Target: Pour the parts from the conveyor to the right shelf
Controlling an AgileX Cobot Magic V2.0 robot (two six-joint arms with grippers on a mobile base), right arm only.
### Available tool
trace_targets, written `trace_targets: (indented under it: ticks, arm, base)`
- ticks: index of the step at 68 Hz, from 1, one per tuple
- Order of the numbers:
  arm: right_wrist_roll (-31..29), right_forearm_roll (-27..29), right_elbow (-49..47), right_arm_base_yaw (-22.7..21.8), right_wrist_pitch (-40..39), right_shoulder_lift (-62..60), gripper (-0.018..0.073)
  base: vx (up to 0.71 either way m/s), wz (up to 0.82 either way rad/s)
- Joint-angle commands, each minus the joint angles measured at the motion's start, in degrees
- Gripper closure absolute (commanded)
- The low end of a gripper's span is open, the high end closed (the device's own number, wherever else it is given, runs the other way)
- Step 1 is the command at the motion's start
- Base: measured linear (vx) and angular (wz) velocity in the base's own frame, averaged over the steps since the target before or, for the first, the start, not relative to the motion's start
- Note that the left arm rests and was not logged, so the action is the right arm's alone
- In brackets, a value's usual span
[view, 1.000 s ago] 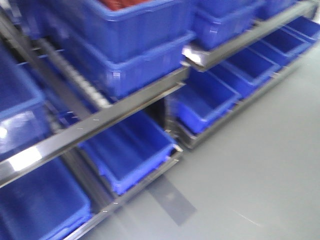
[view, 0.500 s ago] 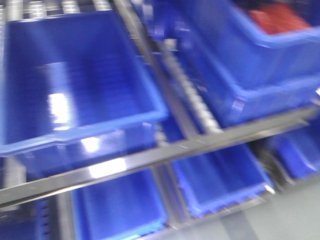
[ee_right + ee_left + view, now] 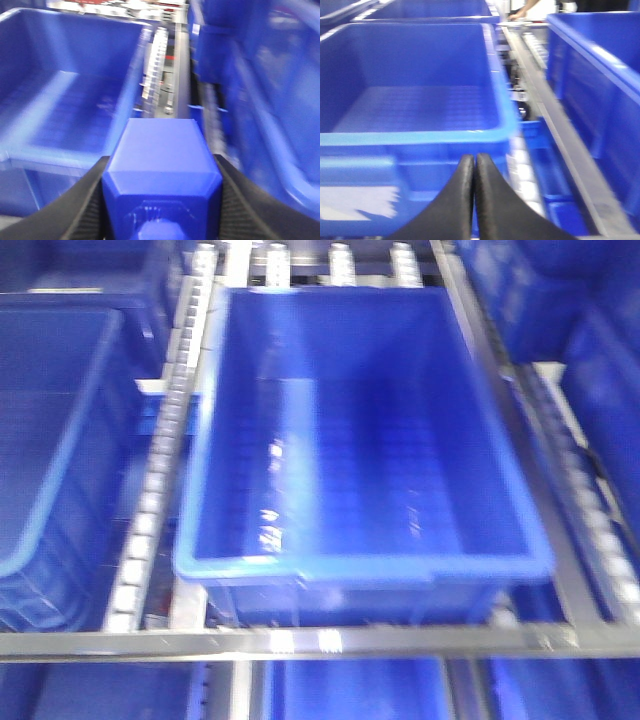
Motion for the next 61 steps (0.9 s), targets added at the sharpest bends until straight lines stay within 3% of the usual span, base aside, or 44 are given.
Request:
trace_targets:
  ticks: [1,61]
  arm:
    - [-0.61,-0.13,-1.58,-0.11,-4.79,0.88,0.0565]
    - [-0.61,-0.13,-1.58,-0.11,-4.86,0.88,0.0565]
  base:
    - [0.16,0.28]
    - [0.12,0.00]
